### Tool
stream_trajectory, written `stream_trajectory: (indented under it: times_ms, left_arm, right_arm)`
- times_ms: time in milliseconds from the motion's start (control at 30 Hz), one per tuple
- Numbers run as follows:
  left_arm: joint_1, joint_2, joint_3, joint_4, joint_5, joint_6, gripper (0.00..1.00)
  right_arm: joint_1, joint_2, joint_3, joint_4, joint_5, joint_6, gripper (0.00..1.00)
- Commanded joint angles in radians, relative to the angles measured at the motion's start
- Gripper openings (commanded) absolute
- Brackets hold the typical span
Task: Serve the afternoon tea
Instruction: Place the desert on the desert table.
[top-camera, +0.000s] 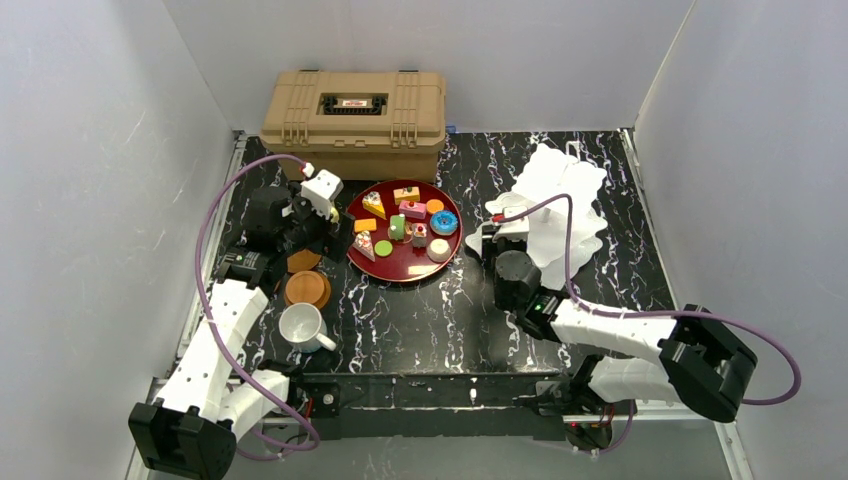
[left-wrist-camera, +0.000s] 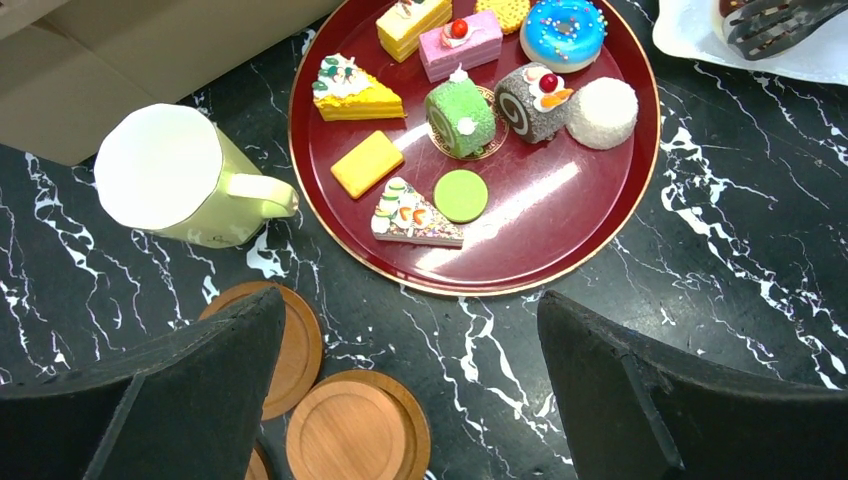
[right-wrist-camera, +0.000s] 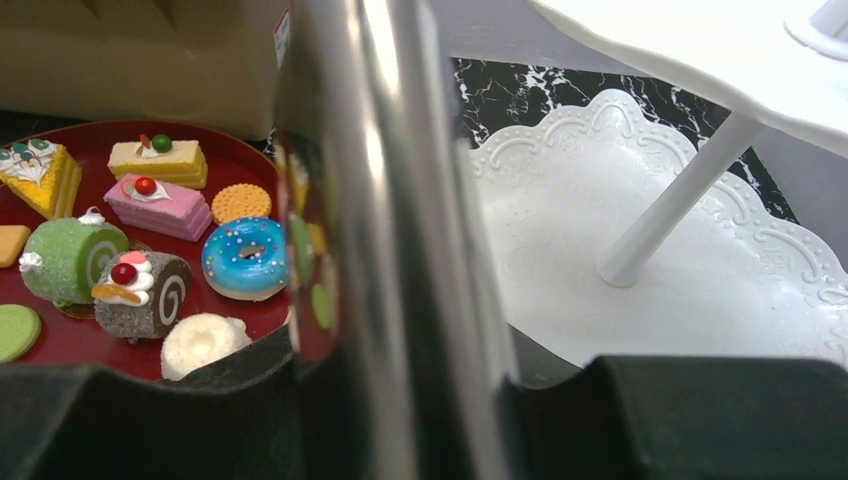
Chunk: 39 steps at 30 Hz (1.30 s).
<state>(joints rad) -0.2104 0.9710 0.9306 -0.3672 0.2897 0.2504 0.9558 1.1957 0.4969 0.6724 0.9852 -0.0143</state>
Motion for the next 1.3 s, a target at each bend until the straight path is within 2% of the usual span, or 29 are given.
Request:
stream_trajectory:
  times_ms: [0,133,500,1067,1267]
  left_arm:
    - [0.008,-0.023,0.026,-0.011,0.021,-0.005,0.95]
    - [0.008,-0.025,0.031,-0.015,0.025,-0.005,0.95]
    - [0.008,-0.021,0.033,-0.019,0.045,-0.016,0.94]
    - [0.008,-0.028,0.014,-0.025,0.059,-0.019,0.92]
    - [0.008,-0.029,0.017,-0.029,0.061,-0.021,0.91]
  right_arm:
    - [-0.005,0.013,-0.005,0.095,0.024,0.005,0.46]
    - [-0.005,0.013,-0.014,0.091,0.034,0.007,0.54]
    - [-0.005,-0.024,-0.021,0.047,0.01,0.056,0.64]
    - [0.027,-0.115,0.003,0.015,-0.004,0.022,0.62]
    - [0.071,-0.163,-0.002,-0.033,0.014,0.034,0.56]
